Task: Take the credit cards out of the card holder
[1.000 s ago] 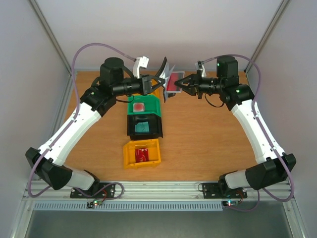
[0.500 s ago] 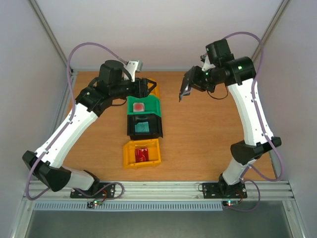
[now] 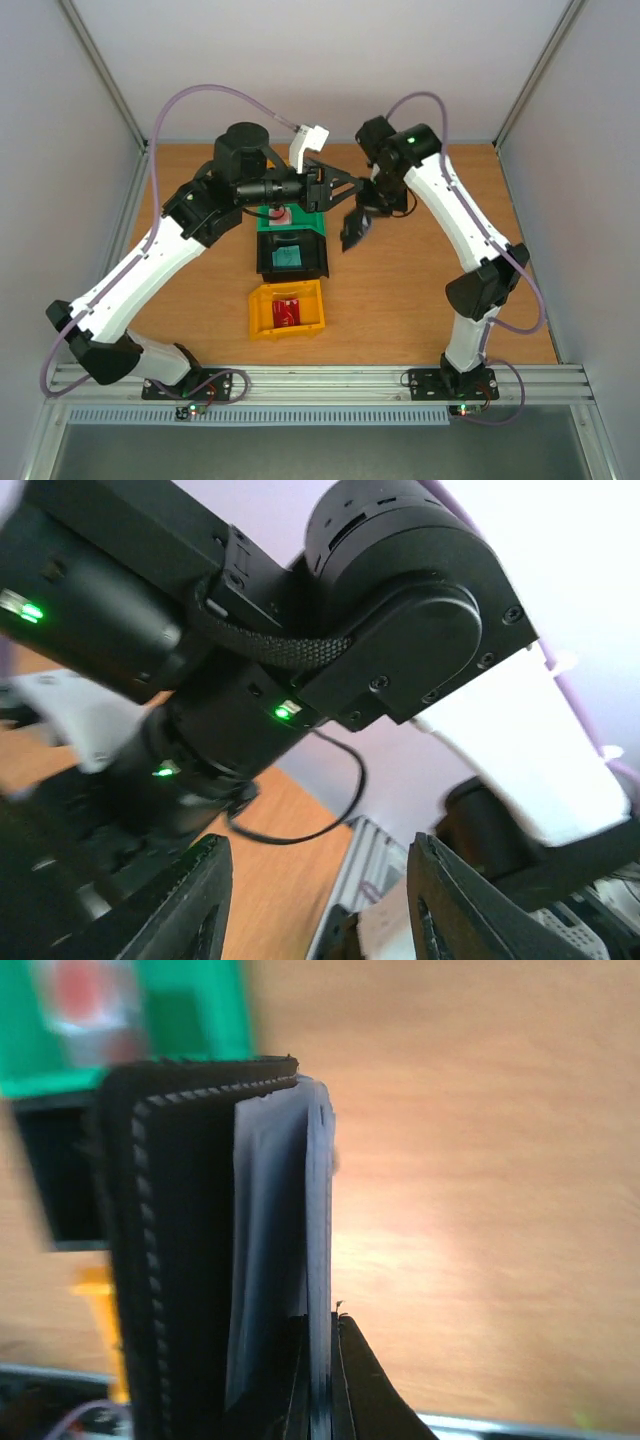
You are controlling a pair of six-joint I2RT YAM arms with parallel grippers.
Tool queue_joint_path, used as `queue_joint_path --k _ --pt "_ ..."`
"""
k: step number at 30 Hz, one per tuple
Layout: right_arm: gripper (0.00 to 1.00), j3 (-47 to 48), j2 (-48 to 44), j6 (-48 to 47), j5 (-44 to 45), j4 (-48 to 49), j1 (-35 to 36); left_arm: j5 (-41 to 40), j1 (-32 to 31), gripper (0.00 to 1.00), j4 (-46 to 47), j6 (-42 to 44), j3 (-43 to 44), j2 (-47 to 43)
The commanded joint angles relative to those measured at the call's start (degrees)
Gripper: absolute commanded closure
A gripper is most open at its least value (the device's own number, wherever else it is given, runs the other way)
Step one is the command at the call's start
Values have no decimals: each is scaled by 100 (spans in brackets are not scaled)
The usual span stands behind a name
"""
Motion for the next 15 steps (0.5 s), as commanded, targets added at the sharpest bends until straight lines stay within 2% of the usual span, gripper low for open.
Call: queue_joint_path --k 1,3,6,10,15 --pt "99 -1740 -530 -191 767 -187 -556 -537 211 52 168 -520 -567 127" --pt "99 -2458 -800 -199 926 178 -642 -454 262 53 404 -679 -880 157" --pt "99 -3405 -832 -200 635 623 -644 -362 269 53 754 -939 -1322 265" --pt "98 -3901 -751 -103 959 773 -526 -201 274 53 979 -1141 -1486 558" --pt "98 -5024 -701 -74 -398 2608 -531 -316 262 56 1256 -1141 -1819 845"
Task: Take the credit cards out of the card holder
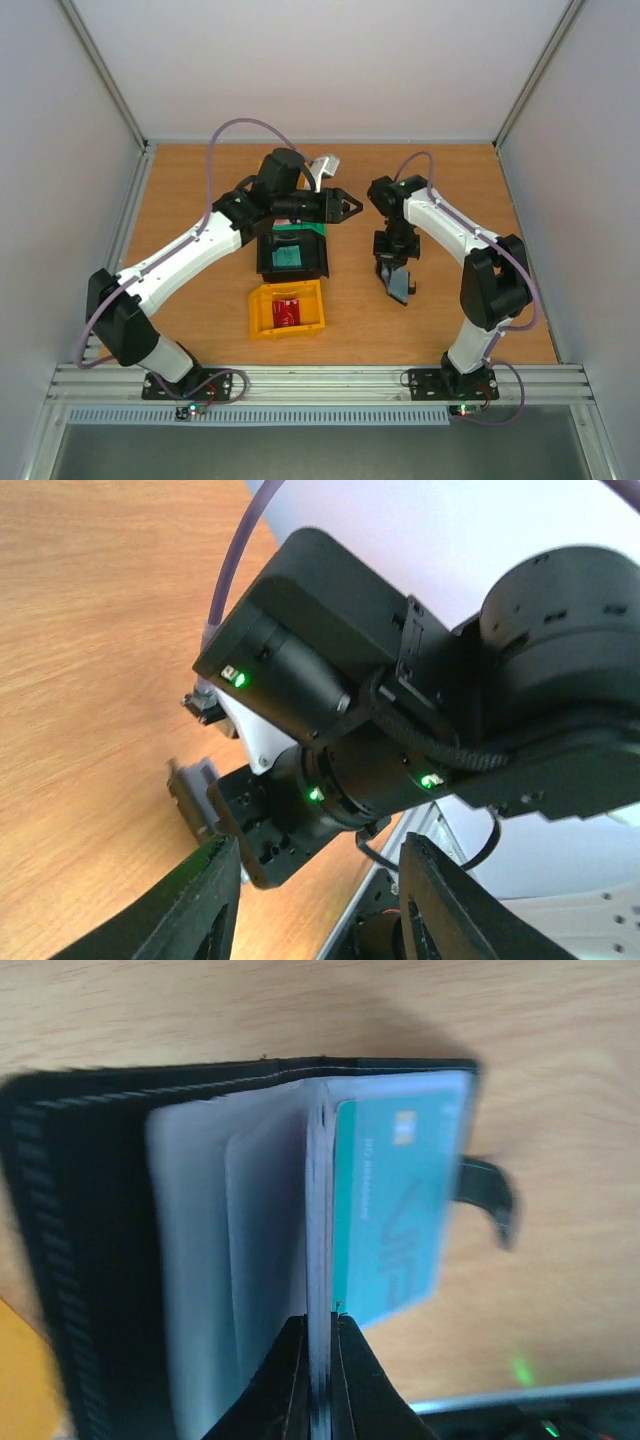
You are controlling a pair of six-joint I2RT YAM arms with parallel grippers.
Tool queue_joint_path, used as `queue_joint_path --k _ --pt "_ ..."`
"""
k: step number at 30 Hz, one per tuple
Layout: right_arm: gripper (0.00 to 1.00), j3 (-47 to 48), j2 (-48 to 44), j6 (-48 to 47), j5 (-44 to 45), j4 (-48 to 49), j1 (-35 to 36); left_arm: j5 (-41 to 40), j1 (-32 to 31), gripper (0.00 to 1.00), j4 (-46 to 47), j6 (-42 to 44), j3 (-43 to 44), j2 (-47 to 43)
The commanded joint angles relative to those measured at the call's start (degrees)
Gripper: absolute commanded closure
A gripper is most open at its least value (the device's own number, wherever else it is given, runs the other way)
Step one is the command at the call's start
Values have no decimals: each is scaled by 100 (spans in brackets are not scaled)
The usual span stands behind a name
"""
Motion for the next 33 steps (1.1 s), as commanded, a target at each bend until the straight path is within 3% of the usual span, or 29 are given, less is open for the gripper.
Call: queue_joint_path --k 1,7,15,21,23,27,33 --pt "97 -868 -80 141 -1060 1755 25 -26 -44 58 689 -123 -254 251" --pt "96 -1739 -80 428 -1508 2709 19 106 -297 60 965 -278 -455 586" --pt "93 -3120 -817 832 -2293 4522 -33 -185 -590 66 1093 -583 -868 983" --pt "90 -3896 -1264 846 -2383 4791 -134 -125 -658 73 549 -956 -663 1687" --pt "85 -4082 -1296 873 -2395 4858 -201 -244 -734 73 692 -994 -741 1744" --pt "67 -4206 -1495 939 -2397 4905 -256 -427 -861 73 909 -1142 -859 1877" --pt "50 -3954 -1893 1091 -2063 4124 -266 -450 -1017 73 861 -1168 -865 2065"
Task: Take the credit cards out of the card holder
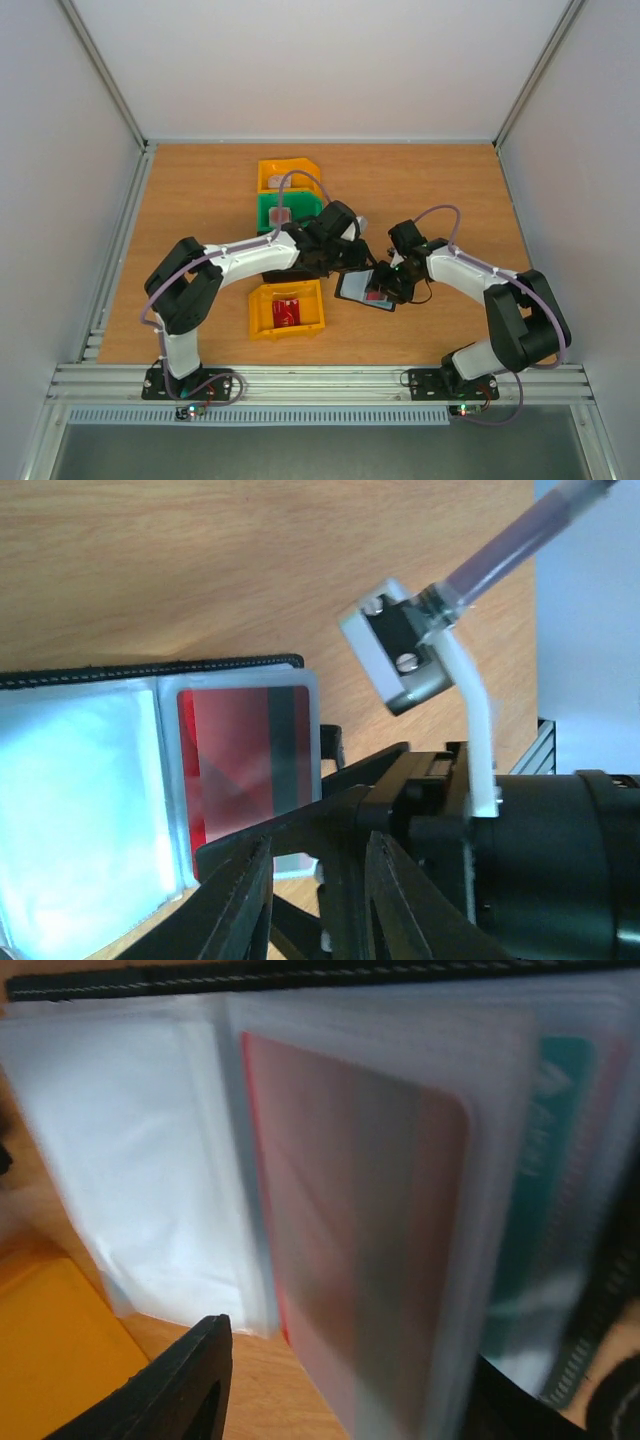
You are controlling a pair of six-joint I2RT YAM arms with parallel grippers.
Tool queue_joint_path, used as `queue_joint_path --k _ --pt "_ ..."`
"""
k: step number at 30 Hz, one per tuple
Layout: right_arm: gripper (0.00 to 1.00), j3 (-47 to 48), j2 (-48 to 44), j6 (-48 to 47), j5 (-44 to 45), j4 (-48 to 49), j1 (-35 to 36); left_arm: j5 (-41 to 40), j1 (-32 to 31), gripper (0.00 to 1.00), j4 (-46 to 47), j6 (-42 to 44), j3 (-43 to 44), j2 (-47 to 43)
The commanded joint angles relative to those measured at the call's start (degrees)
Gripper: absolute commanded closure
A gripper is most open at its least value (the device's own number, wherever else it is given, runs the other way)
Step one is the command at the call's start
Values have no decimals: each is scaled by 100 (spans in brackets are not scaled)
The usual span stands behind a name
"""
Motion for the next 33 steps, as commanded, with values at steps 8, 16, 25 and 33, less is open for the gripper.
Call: queue_joint_path --k 8,16,25,33 --pt "46 296 -561 358 698 -932 -64 -145 -160 74 170 -82 -129 255" --pt "71 142 -55 136 244 -164 -269 -316 -197 74 398 207 -242 557" --pt "74 57 -119 -167 401 -595 -404 -467 -56 74 139 824 -126 561" --pt "59 459 -346 -329 1013 -1362 -417 -318 -25 65 88 965 -144 778"
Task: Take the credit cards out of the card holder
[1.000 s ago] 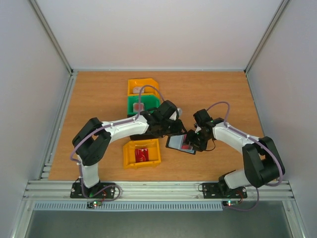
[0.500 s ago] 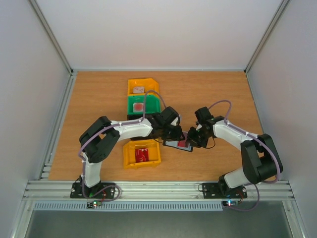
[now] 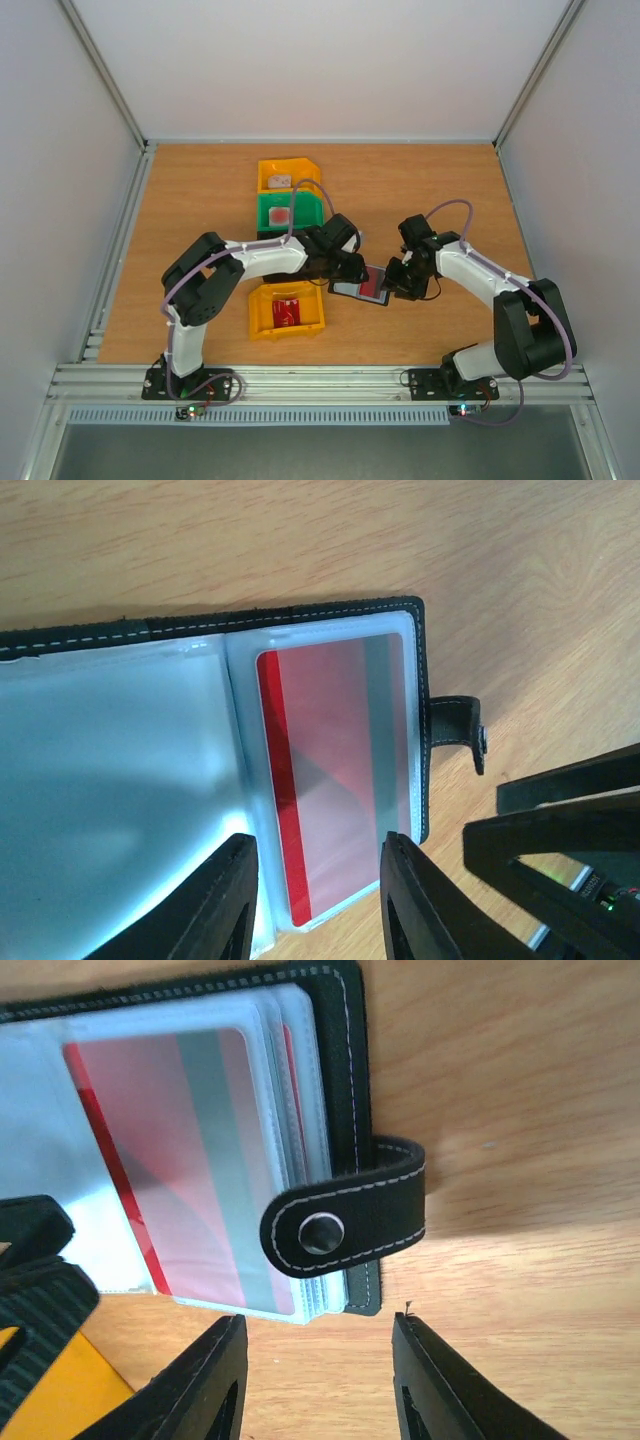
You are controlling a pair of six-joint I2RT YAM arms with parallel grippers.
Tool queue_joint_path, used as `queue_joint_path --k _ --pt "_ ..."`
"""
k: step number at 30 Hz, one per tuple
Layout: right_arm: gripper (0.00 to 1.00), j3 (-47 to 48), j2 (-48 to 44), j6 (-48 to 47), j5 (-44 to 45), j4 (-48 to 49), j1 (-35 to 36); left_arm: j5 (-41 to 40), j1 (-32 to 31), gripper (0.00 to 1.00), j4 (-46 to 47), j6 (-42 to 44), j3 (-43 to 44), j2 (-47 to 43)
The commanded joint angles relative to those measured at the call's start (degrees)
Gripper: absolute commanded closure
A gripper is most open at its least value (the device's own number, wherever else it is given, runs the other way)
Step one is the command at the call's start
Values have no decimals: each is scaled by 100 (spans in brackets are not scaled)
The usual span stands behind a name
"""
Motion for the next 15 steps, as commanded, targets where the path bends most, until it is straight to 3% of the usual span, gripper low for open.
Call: queue_joint_path --k 1,9,15 --pt "59 219 41 -183 499 -312 -48 25 5 64 160 159 56 192" --pt "55 144 788 -188 392 342 -121 195 -2 64 205 197 270 541" --pt "62 -127 987 -122 8 801 -121 517 -19 65 640 50 255 541"
